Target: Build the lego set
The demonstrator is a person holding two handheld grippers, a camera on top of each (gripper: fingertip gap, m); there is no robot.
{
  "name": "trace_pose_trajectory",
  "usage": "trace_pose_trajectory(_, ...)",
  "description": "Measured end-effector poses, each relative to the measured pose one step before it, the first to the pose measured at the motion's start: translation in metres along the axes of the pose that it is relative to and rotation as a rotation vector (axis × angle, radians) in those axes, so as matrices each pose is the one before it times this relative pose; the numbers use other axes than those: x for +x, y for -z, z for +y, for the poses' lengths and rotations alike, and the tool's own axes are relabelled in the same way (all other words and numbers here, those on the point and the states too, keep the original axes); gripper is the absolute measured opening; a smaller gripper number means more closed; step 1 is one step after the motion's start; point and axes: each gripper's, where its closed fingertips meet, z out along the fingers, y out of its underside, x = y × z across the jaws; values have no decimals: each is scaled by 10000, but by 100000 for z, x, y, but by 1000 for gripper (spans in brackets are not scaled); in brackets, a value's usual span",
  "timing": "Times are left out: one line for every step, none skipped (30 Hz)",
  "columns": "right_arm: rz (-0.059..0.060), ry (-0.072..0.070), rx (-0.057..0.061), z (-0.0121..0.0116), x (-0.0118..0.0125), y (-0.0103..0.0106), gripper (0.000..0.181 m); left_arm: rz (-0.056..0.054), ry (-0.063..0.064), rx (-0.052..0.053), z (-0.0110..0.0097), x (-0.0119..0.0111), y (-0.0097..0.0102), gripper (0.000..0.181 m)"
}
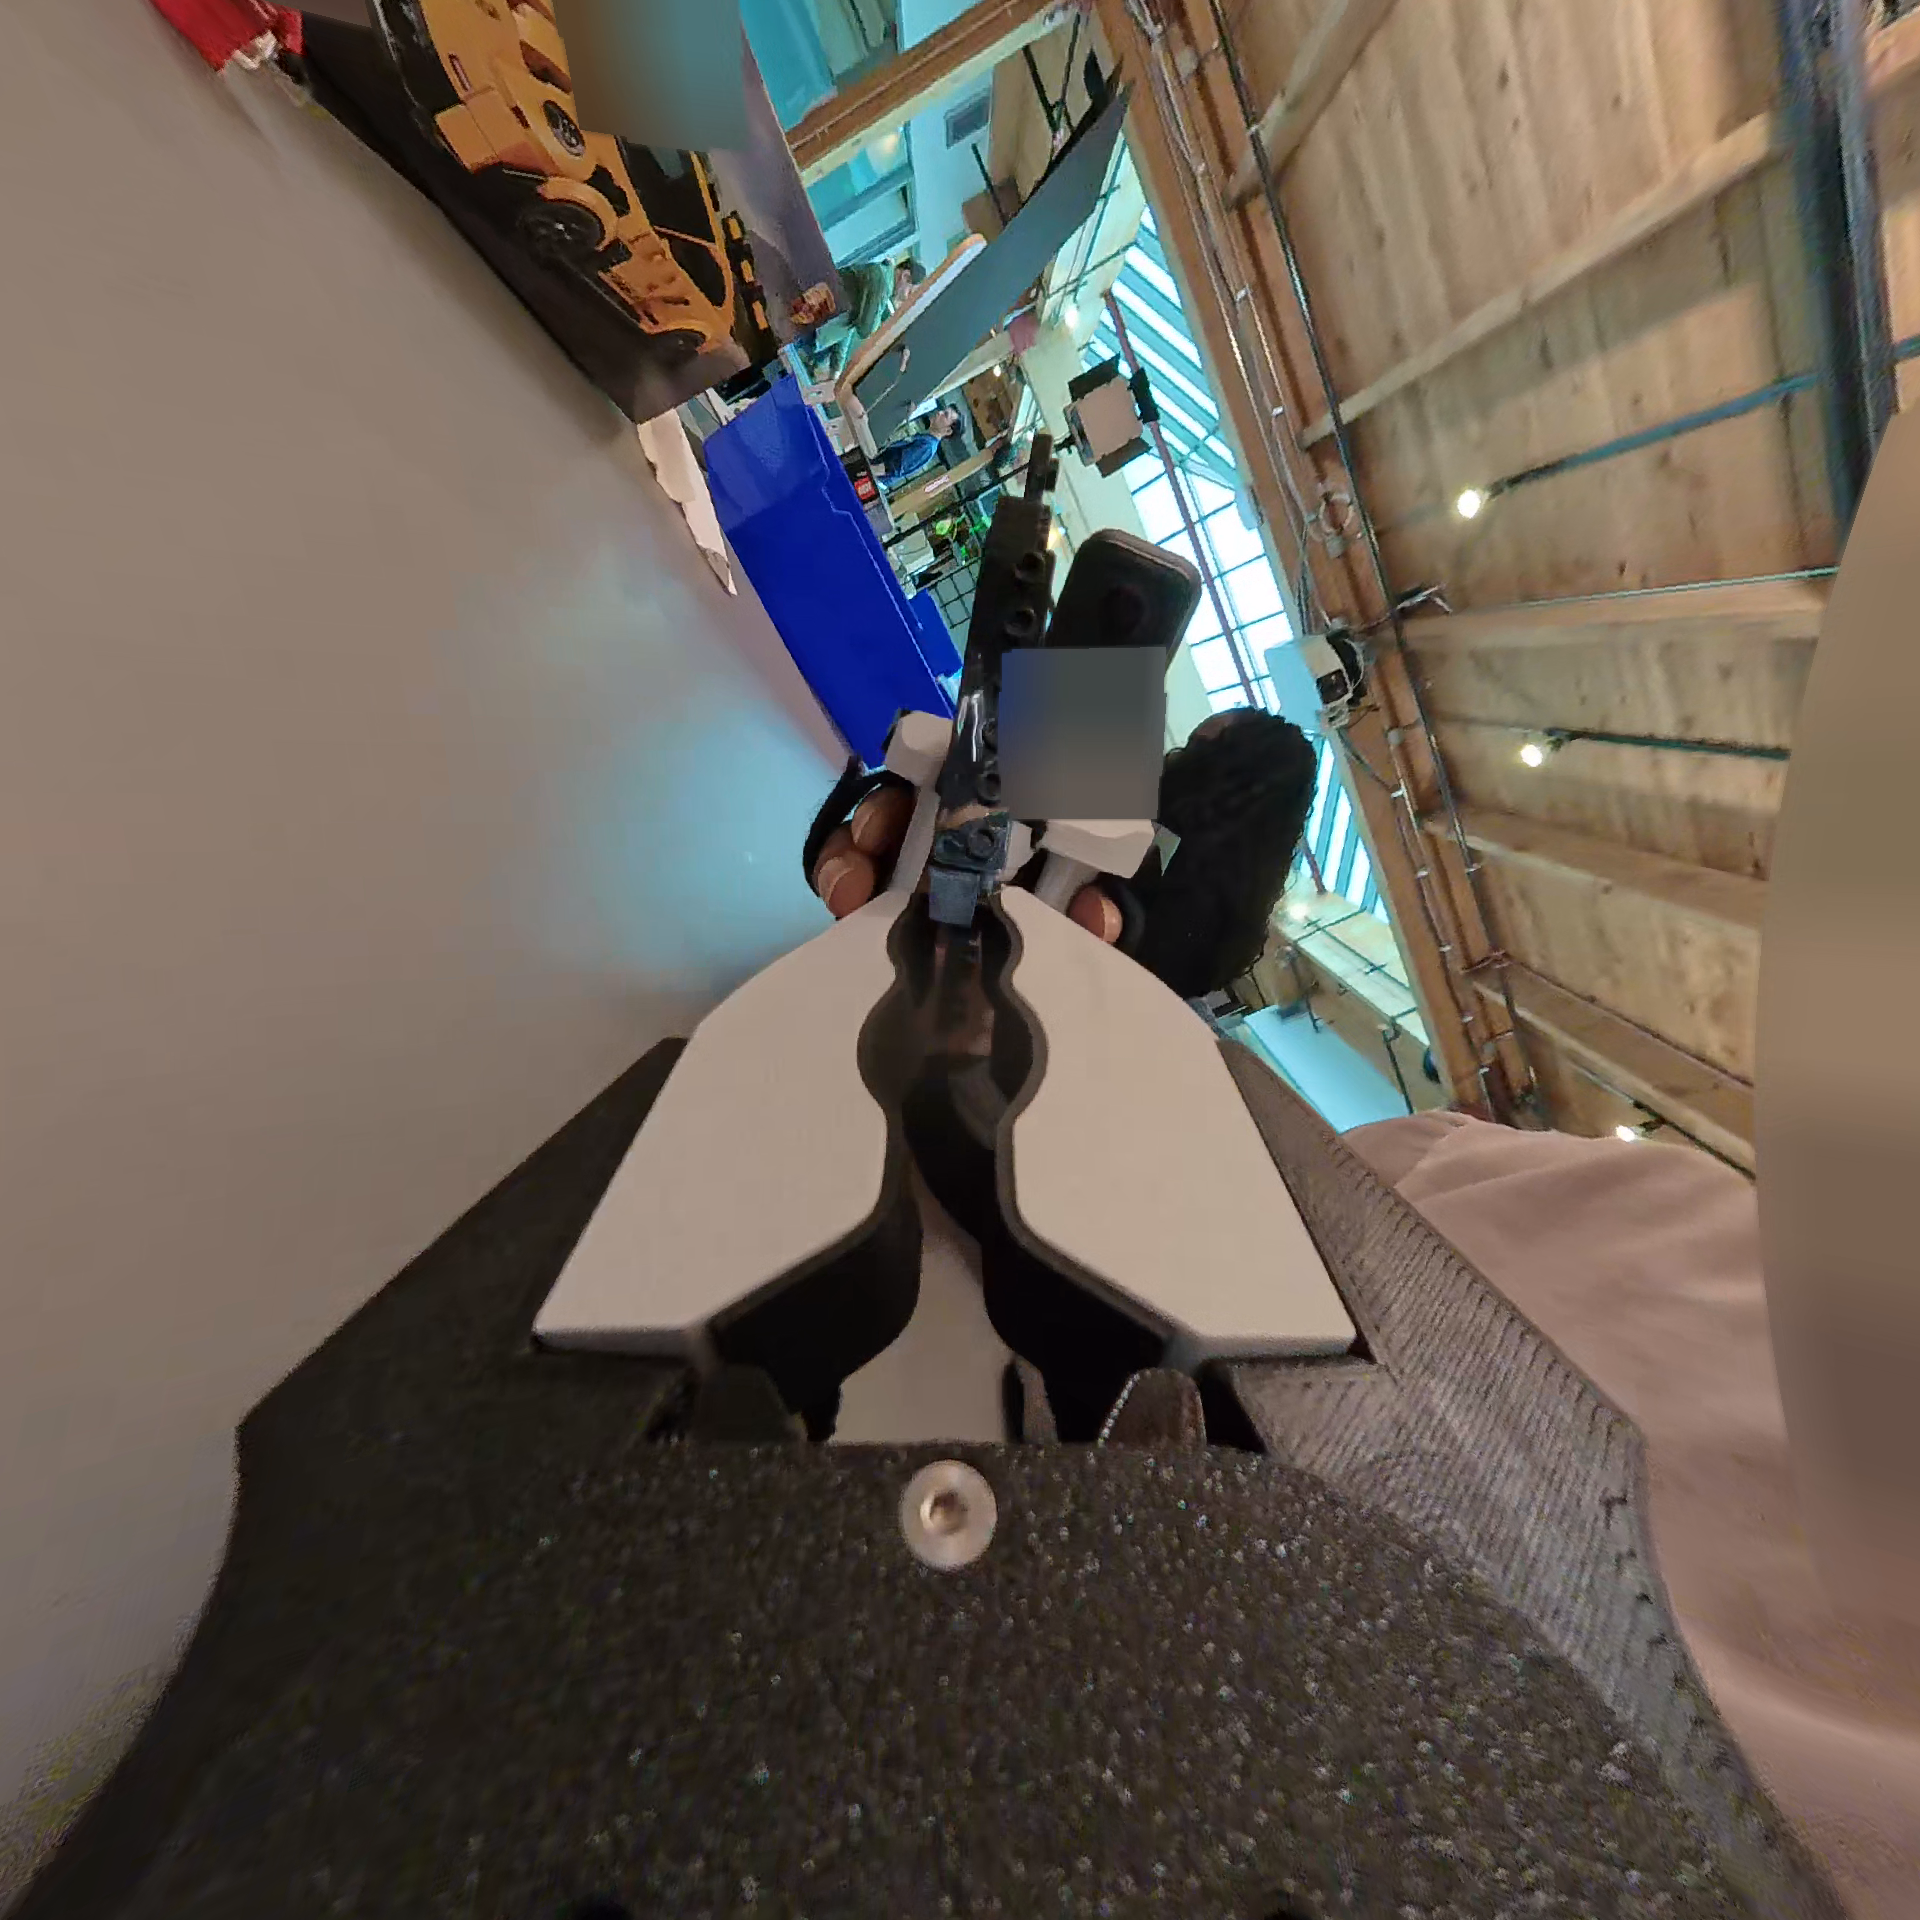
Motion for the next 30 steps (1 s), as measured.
trace_pose_trajectory(126, 216, -132, 160, -89, -136, 20, 38, 36, 41, -32, 88, -2, 9)
trace_pose_trajectory(164, 234, -120, 147, -50, -158, 20, -15, -58, -21, 44, 52, -38, 9)
trace_pose_trajectory(190, 193, -101, 158, 6, -145, 21, -33, -98, -28, 51, 63, -64, 9)
trace_pose_trajectory(84, 145, -57, 100, -86, -139, 21, 9, -119, -51, 90, 159, -88, 9)
trace_pose_trajectory(84, 96, -13, 46, -44, -70, 20, -28, -158, -43, 84, 133, -94, 9)
trace_pose_trajectory(127, 103, 54, -65, 61, 22, 19, -45, -148, -35, 52, 90, -82, 9)
trace_pose_trajectory(69, 64, 53, -72, 33, 59, 17, -28, -123, -41, 59, 87, -60, 9)
trace_pose_trajectory(-5, -3, 39, -43, -23, 35, 17, -41, -115, -26, 45, 73, -49, 9)
trace_pose_trajectory(-31, -30, 35, -32, -53, 24, 16, -64, -162, -58, 87, 79, -37, 9)
trace_pose_trajectory(14, 12, -6, 46, 2, -4, 16, -121, -205, -64, 89, 36, -20, 9)
trace_pose_trajectory(24, 41, -3, 23, 13, 4, 17, -92, -180, -41, 50, 45, -16, 9)
trace_pose_trajectory(7, 2, 8, -11, -7, -6, 17, -37, -105, -21, 48, 57, -14, 9)
trace_pose_trajectory(14, 7, -19, 36, 18, -17, 17, -31, -74, -27, 66, 47, -25, 9)
trace_pose_trajectory(22, 29, -60, 111, 55, -27, 18, -59, -100, -42, 91, -14, -3, 9)
trace_pose_trajectory(4, 23, -39, 92, 38, -22, 18, -68, -109, -44, 100, -27, -3, 9)
trace_pose_trajectory(-42, 8, 28, 14, -52, -15, 17, -24, -84, -39, 80, 53, 5, 9)
trace_pose_trajectory(-34, 48, 33, -5, -83, 2, 16, -21, -90, -43, 74, 45, 0, 9)
trace_pose_trajectory(7, 112, 6, 36, -36, 9, 16, -61, -127, -58, 83, 9, -3, 9)
trace_pose_trajectory(40, 108, -7, 59, -8, 17, 15, -135, -190, -65, 90, -41, -17, 9)
trace_pose_trajectory(54, 60, -49, 81, 19, 20, 14, -195, -221, -67, 93, -122, -33, 9)
trace_pose_trajectory(89, 105, -86, 113, 53, 12, 13, -200, -167, -76, 100, -191, -42, 9)
trace_pose_trajectory(138, 173, -109, 143, 107, -1, 13, -180, -114, -62, 107, -247, -44, 9)
trace_pose_trajectory(159, 222, -102, 149, 108, -15, 13, -132, -90, -45, 91, -228, -32, 10)
trace_pose_trajectory(119, 230, -25, 26, 22, -15, 12, -60, -81, -11, 27, -123, -4, 10)
trace_pose_trajectory(55, 175, 19, -46, -41, -5, 12, -8, -95, -7, -29, -6, 17, 10)
trace_pose_trajectory(-28, 60, 4, -70, -93, 3, 12, 7, -165, -24, -40, 71, 39, 10)
trace_pose_trajectory(-113, 72, 120, -241, -177, 33, 12, 71, -188, 22, -115, 218, 54, 10)
trace_pose_trajectory(-149, 229, 296, -458, -338, 67, 12, 174, -141, 88, -271, 367, 80, 10)
trace_pose_trajectory(-81, 342, 219, -429, -317, 63, 12, 170, -130, 74, -260, 355, 75, 10)
trace_pose_trajectory(-12, 402, 71, -333, -208, 68, 13, 107, -174, 73, -218, 275, 30, 10)
